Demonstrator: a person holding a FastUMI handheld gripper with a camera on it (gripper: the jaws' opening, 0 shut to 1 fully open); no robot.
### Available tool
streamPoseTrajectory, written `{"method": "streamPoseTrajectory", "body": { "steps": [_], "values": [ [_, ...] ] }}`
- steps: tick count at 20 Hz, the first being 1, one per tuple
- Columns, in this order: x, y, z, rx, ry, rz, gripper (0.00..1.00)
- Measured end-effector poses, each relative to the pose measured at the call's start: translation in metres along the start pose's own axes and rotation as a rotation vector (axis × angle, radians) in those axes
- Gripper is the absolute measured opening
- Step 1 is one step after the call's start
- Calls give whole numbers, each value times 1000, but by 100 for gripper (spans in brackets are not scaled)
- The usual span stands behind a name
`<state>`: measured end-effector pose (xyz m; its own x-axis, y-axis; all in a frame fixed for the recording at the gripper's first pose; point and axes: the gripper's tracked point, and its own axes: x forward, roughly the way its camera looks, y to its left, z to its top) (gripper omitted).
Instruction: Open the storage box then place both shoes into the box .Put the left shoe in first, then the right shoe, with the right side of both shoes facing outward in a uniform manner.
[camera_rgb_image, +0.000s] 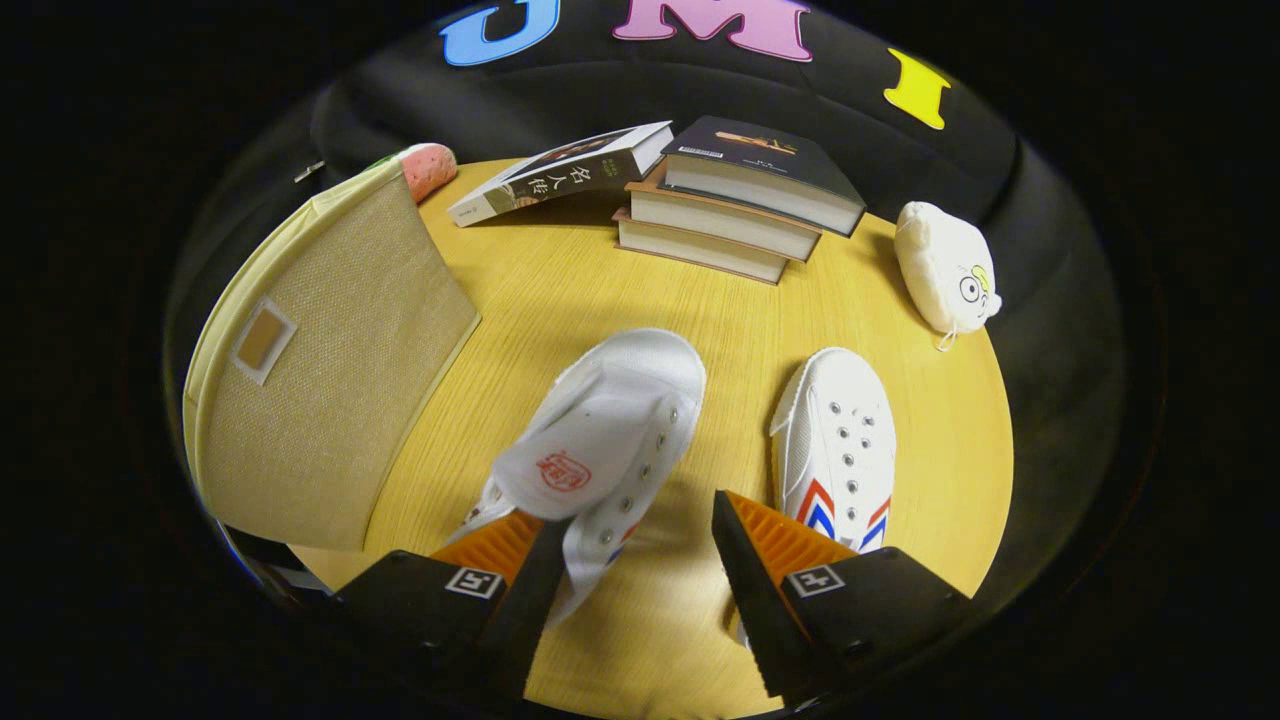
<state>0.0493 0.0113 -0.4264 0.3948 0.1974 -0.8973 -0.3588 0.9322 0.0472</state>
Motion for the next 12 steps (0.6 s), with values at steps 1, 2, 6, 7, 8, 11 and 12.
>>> {"method": "streamPoseTrajectory", "body": {
  "steps": [1,2,6,7,8,11,12],
  "values": [
    [5,4,0,30,14,18,75],
    [10,6,-2,63,35,23,68],
    [13,-6,0,168,54,10,27],
    [14,-5,2,176,45,26,17],
    [13,-6,1,185,53,39,14],
    [6,-4,-3,248,83,38,8],
    [0,-2,-3,254,84,28,7]
  ]
}}
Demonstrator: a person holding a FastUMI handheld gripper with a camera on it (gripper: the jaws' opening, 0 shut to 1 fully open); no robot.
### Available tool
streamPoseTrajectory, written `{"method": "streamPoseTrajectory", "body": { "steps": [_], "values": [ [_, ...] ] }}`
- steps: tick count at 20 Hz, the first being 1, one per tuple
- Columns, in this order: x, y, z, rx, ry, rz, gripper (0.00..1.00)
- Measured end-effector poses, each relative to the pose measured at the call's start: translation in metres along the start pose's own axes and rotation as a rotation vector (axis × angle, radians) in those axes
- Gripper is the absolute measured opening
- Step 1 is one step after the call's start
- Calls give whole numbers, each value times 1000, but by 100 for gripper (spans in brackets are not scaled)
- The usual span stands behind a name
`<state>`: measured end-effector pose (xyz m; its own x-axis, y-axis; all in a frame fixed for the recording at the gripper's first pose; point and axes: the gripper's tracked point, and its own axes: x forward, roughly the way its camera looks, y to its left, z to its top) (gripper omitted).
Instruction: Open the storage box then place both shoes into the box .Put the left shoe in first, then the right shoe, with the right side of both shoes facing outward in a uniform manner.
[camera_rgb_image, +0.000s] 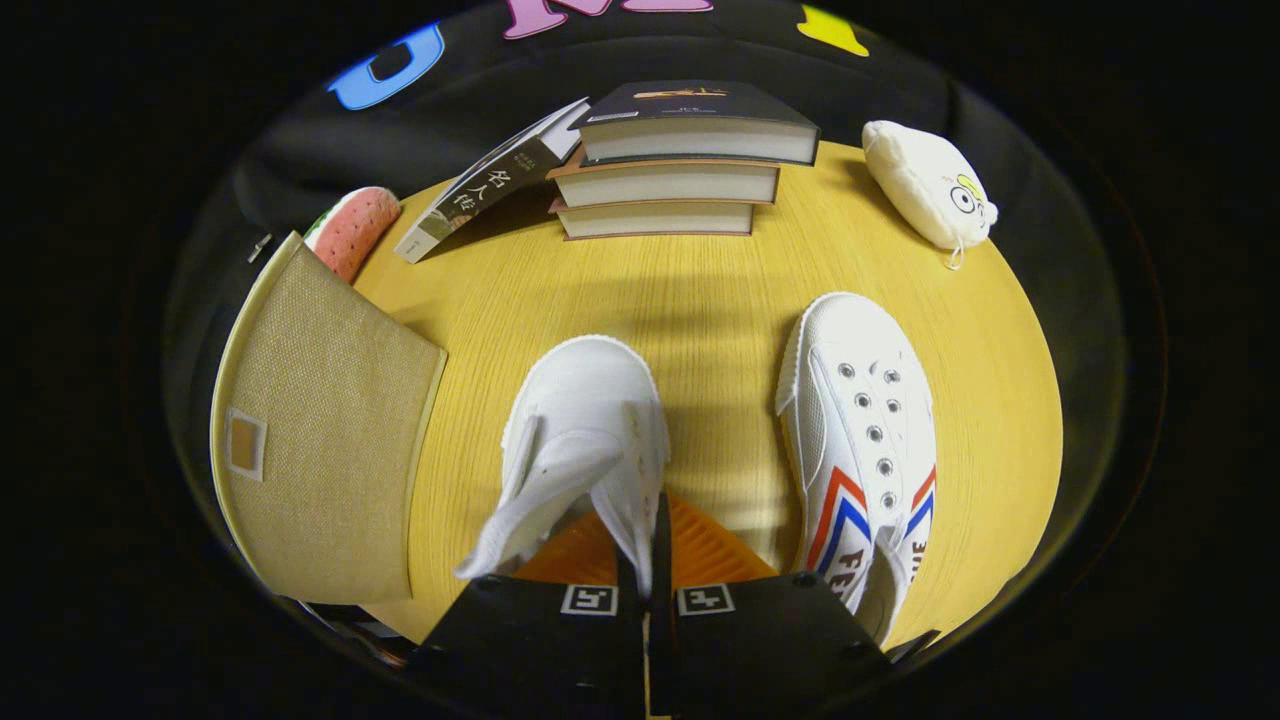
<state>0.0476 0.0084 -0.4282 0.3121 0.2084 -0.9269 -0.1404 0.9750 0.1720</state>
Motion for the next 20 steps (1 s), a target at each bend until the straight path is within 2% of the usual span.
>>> {"method": "streamPoseTrajectory", "body": {
  "steps": [3,8,11,14,18,20],
  "values": [
    [-34,10,1,30,-39,-21,7],
    [-114,43,13,259,-101,5,7],
    [-157,78,38,305,-182,15,7],
    [-188,130,64,351,-237,72,7],
    [-195,201,83,396,-251,158,7],
    [-184,228,83,407,-235,170,7]
  ]
}}
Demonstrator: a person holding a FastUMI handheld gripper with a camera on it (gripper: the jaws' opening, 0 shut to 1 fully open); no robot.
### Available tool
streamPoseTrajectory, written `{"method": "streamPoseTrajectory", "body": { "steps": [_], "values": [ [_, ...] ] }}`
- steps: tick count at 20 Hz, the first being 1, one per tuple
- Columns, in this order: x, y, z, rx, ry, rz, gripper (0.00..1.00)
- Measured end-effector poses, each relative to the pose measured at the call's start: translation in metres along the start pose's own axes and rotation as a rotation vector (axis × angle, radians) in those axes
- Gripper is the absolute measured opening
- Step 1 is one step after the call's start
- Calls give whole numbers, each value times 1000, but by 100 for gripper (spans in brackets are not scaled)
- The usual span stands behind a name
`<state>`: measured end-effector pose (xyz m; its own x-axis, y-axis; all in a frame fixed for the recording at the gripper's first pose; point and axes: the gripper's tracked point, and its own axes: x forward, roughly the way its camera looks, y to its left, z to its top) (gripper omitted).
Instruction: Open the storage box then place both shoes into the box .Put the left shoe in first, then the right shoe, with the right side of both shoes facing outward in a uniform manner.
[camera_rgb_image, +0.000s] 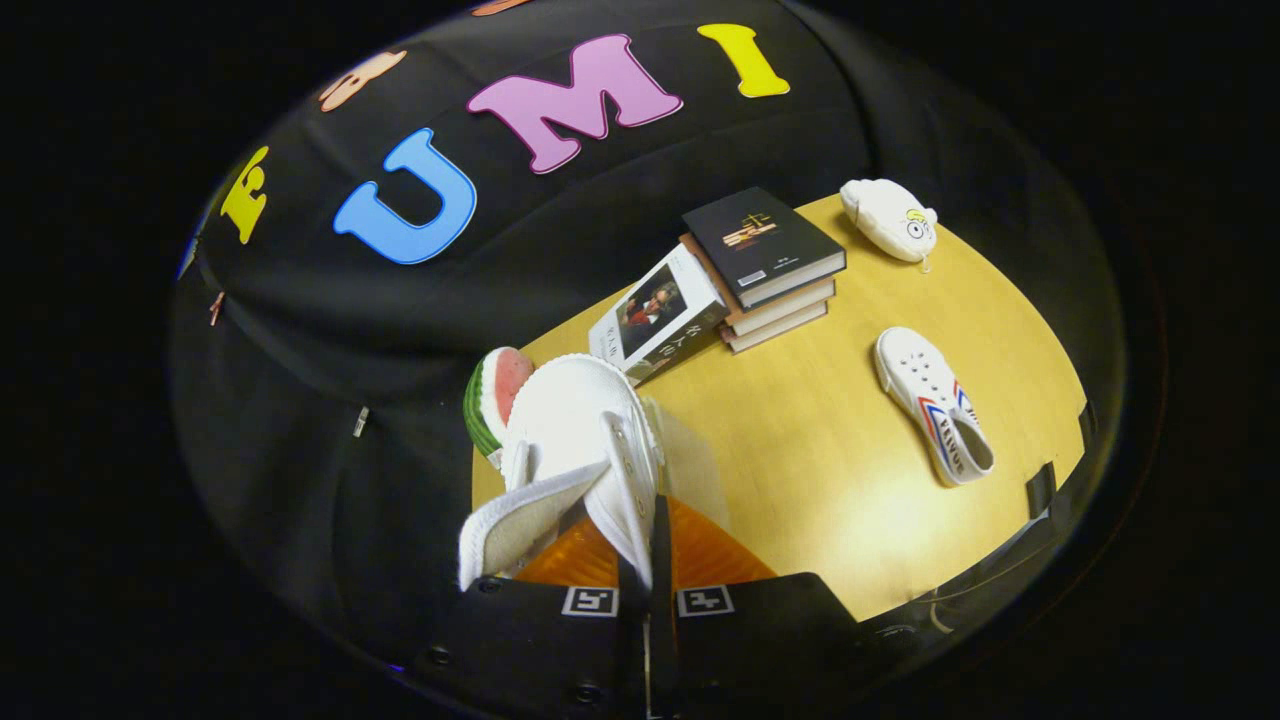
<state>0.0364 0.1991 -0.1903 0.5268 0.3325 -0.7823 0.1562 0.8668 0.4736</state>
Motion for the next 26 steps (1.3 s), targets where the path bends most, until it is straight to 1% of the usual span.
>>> {"method": "streamPoseTrajectory", "body": {
  "steps": [2,6,10,12,14,15,17,18,19,20,21,24,26],
  "values": [
    [18,19,-13,7,9,-5,7],
    [55,38,-41,26,53,-53,7],
    [82,40,-63,13,103,-113,7],
    [92,41,-69,-4,122,-118,8],
    [99,47,-71,-12,126,-109,19],
    [102,50,-72,-17,131,-106,30],
    [106,65,-77,-17,142,-51,45],
    [100,82,-74,4,143,6,46],
    [100,97,-74,16,150,59,64],
    [98,107,-69,7,148,93,83],
    [90,112,-65,-27,132,105,100],
    [63,106,-48,-183,64,105,99],
    [45,93,-36,-268,23,95,99]
  ]
}}
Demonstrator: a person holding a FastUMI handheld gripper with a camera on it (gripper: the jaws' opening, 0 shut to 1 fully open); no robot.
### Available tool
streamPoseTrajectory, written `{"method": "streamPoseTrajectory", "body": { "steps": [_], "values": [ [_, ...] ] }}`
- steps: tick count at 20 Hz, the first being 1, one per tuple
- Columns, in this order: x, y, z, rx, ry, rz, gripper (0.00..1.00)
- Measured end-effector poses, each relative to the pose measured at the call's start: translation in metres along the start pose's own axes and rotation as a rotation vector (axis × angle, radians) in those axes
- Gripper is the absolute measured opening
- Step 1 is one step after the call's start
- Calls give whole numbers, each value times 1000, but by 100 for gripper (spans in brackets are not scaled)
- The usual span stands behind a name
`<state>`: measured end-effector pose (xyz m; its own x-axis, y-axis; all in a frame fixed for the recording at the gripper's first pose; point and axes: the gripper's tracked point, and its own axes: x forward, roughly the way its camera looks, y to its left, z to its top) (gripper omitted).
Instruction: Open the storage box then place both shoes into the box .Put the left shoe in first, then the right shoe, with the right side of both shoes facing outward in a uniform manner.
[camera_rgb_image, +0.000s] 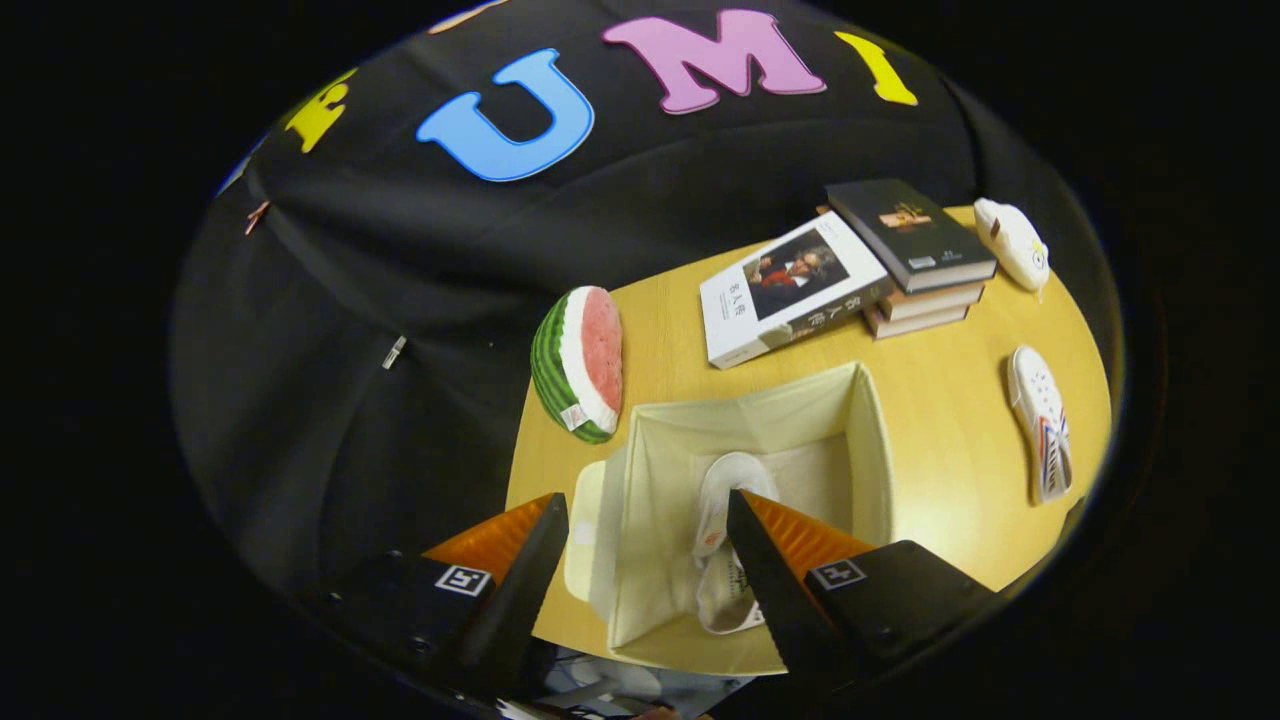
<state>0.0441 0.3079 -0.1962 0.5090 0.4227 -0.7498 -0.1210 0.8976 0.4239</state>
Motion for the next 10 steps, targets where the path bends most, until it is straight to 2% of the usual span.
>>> {"method": "streamPoseTrajectory", "body": {
  "steps": [4,10],
  "values": [
    [-44,-51,6,-101,-41,-48,99],
    [-106,-174,16,-216,-80,-206,99]
  ]
}}
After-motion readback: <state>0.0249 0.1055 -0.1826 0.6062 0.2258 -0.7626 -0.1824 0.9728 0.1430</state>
